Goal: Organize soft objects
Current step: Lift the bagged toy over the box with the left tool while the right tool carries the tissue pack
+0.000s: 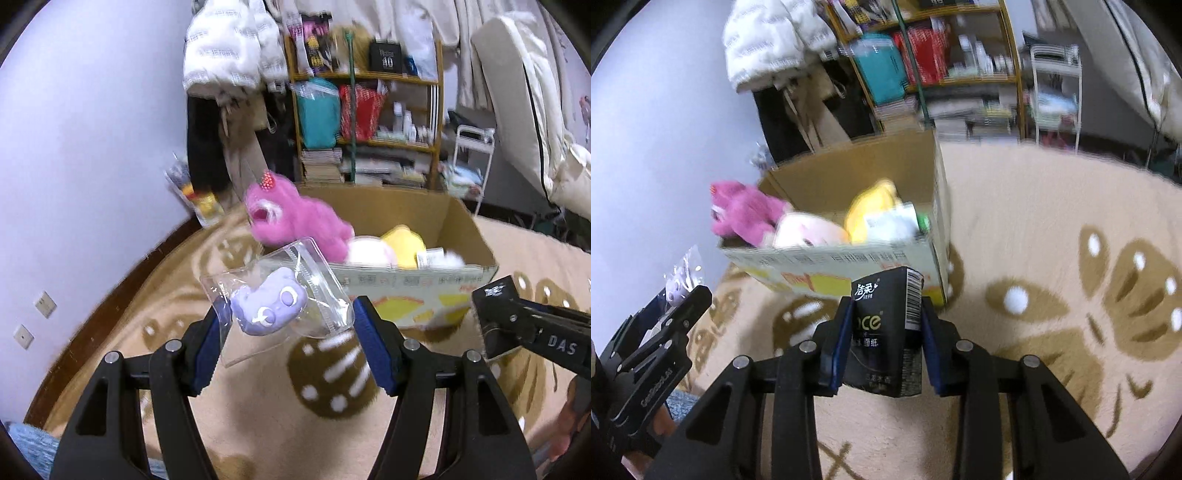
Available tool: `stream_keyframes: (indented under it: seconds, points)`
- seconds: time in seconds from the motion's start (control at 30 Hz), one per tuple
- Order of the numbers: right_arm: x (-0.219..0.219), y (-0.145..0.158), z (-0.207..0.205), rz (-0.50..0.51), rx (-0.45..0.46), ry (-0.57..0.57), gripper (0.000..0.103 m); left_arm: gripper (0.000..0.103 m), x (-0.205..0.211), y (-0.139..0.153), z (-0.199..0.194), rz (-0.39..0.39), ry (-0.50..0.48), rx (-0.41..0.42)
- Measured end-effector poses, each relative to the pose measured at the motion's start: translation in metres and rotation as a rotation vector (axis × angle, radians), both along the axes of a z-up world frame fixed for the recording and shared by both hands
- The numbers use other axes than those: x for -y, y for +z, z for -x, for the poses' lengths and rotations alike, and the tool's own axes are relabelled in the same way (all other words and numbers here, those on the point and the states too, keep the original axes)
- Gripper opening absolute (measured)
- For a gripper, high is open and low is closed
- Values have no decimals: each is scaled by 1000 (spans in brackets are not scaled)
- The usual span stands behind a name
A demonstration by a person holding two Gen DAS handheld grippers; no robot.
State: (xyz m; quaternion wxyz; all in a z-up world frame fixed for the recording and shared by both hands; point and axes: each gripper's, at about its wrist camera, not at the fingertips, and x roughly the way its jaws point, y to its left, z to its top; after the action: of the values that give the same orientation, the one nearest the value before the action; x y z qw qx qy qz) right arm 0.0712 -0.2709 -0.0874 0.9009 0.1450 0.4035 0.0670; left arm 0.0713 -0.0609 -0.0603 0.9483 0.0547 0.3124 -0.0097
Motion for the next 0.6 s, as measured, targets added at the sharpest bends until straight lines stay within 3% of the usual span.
stream_keyframes:
  seconds: [0.27, 0.6]
  points:
    - [-17, 57, 17, 126, 238, -59, 36, 67, 0, 31, 12, -49, 0, 155]
    - [-25, 72, 6, 172, 390, -73, 37, 67, 17, 57, -3, -56, -45, 260]
